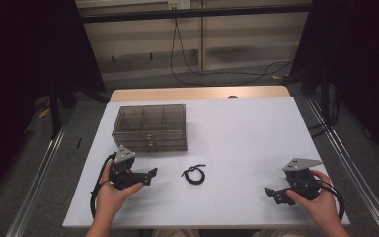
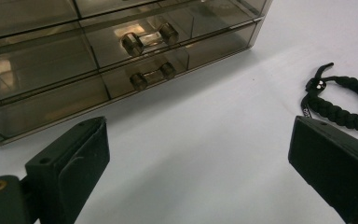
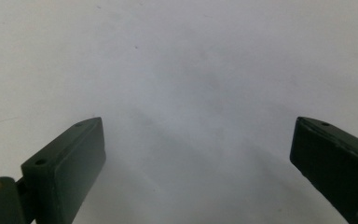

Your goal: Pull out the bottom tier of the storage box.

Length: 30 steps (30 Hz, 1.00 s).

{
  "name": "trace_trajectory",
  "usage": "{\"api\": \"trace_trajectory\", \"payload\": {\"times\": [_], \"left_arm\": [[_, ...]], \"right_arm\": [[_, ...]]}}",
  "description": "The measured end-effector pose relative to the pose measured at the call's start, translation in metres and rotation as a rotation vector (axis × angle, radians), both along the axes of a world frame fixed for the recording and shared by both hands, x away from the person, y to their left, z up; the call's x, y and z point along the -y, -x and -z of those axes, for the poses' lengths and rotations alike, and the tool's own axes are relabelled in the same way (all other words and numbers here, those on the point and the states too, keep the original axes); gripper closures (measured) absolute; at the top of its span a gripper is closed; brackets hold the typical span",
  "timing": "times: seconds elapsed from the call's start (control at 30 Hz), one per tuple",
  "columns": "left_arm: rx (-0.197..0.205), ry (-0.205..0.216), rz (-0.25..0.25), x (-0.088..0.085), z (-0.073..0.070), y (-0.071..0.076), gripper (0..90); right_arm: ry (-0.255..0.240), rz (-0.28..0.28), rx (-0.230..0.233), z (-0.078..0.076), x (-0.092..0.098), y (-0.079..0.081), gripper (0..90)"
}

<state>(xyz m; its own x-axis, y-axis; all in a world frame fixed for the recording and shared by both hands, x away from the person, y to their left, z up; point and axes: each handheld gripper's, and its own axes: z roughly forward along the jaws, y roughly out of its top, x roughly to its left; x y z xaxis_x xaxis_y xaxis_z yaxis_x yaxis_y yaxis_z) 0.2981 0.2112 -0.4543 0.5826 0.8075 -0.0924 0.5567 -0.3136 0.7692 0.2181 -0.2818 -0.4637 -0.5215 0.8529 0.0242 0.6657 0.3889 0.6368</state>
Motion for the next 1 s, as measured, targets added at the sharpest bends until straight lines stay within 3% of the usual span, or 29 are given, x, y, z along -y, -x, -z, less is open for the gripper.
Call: {"api": "trace_trajectory", "payload": {"times": [0.23,0.43,0.73,1.0], "left_arm": [[-0.006,-0.011,-0.001,0.001,0.001,-0.001,4.9],[-0.023,0.008,-0.027,-0.001,0.001,-0.002,4.6],[-0.073,-0.036,-0.086,-0.002,0.0,-0.009,6.4],[-0.148,-0.122,-0.106,0.0,0.002,-0.018,8.8]], "right_arm": [[-0.007,0.0,0.0,-0.001,0.0,-0.001,3.7],[0.005,-0.007,-0.005,-0.001,-0.002,-0.001,3.6],[-0.005,-0.003,-0.002,-0.002,0.0,-0.001,3.7],[-0.017,0.004,0.005,-0.004,0.002,-0.001,3.7]]}}
